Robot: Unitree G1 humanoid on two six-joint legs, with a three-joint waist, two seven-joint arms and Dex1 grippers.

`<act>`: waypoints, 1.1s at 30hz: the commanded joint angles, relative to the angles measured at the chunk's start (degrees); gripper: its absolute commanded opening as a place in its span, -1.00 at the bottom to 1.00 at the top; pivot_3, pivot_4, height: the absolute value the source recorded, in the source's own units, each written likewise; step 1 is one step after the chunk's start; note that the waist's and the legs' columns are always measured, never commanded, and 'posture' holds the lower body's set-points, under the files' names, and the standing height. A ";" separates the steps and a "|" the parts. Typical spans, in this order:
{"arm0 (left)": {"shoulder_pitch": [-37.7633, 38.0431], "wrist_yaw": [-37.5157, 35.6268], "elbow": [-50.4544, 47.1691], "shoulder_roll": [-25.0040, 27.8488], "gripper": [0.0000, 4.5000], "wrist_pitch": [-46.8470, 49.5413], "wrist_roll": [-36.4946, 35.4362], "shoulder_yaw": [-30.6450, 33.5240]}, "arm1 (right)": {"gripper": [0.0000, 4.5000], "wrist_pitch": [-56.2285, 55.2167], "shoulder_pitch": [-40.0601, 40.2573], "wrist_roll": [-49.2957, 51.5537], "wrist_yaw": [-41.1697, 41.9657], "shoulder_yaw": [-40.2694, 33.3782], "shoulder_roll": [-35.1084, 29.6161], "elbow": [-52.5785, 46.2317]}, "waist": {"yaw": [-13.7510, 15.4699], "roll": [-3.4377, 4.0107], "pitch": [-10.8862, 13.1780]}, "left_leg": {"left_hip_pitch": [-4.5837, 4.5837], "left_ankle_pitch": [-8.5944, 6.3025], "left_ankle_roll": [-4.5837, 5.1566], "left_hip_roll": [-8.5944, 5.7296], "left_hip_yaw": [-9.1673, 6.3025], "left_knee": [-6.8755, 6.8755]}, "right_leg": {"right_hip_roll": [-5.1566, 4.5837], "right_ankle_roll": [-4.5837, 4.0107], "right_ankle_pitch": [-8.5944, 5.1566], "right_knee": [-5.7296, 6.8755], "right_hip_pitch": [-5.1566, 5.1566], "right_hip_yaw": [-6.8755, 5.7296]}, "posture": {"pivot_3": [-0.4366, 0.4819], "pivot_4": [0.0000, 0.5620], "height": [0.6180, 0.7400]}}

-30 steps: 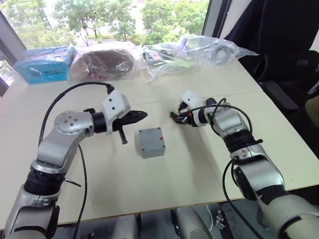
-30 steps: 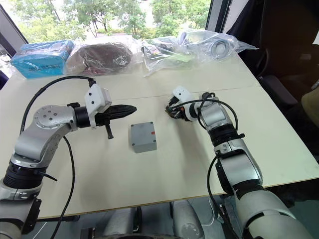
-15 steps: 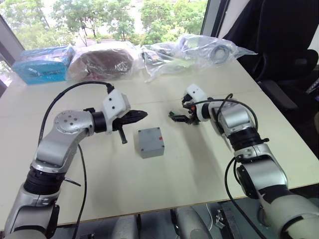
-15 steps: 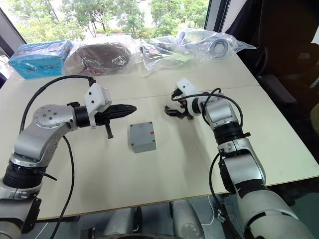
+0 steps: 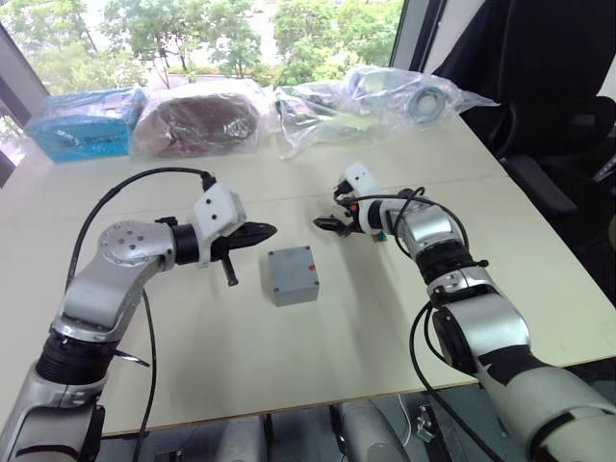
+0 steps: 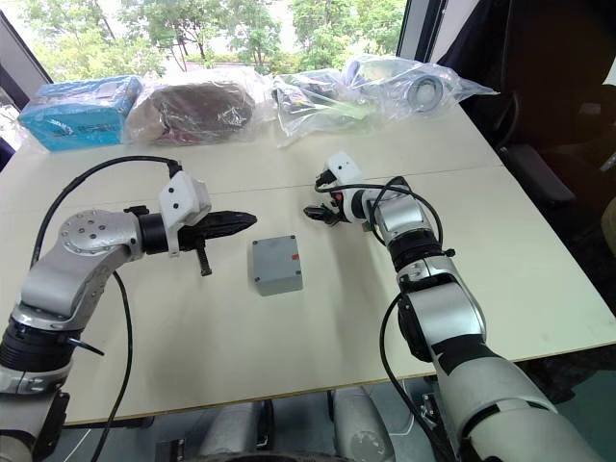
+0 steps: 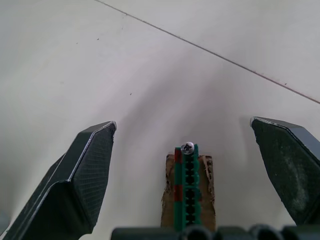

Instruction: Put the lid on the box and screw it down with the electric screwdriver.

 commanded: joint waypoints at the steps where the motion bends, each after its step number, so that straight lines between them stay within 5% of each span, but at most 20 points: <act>1: 0.20 0.21 -2.12 0.81 -1.00 -0.45 -0.57 1.90 | 0.99 -1.48 -2.33 0.94 -0.18 -1.35 -0.11 0.18 | -0.11 0.00 0.00 | 0.00 0.00 0.00 0.00 0.00 0.00 | 0.00 0.00 0.00 0.00 0.00 0.00 | -0.05 -0.47 1.00; 12: -0.07 -0.14 -1.41 0.59 -1.00 -1.13 -0.39 1.51 | 0.99 -0.89 -2.18 1.70 0.19 -1.98 0.10 -0.72 | -0.13 0.00 0.00 | 0.00 0.00 0.00 0.00 0.01 0.00 | 0.00 0.00 0.00 0.00 0.00 0.00 | -0.05 -0.47 1.00; 17: 0.02 -0.17 -1.45 0.57 -1.00 -1.19 -0.35 1.49 | 0.35 -0.75 -2.66 2.18 0.09 -2.11 0.24 -0.58 | -0.12 0.00 0.00 | 0.00 0.00 0.00 0.00 0.01 0.00 | 0.00 0.00 0.00 0.00 0.00 0.00 | -0.05 -0.47 1.00; 24: -0.03 -0.08 -1.32 0.43 -1.00 -1.34 -0.25 1.40 | -0.90 -0.53 -2.79 1.57 0.16 -1.88 0.10 -0.08 | -0.13 0.00 0.00 | 0.00 0.00 0.00 0.00 0.01 0.00 | 0.00 0.00 0.00 0.00 0.00 0.00 | -0.05 -0.47 1.00; 33: -0.02 0.04 -1.18 0.23 -1.00 -1.56 -0.21 1.16 | -0.97 1.62 -2.29 1.34 1.17 -1.36 -0.25 -1.48 | -0.12 0.00 0.00 | 0.00 0.00 0.00 0.00 0.01 0.00 | 0.00 0.01 -0.01 0.00 0.00 0.00 | -0.05 -0.47 1.00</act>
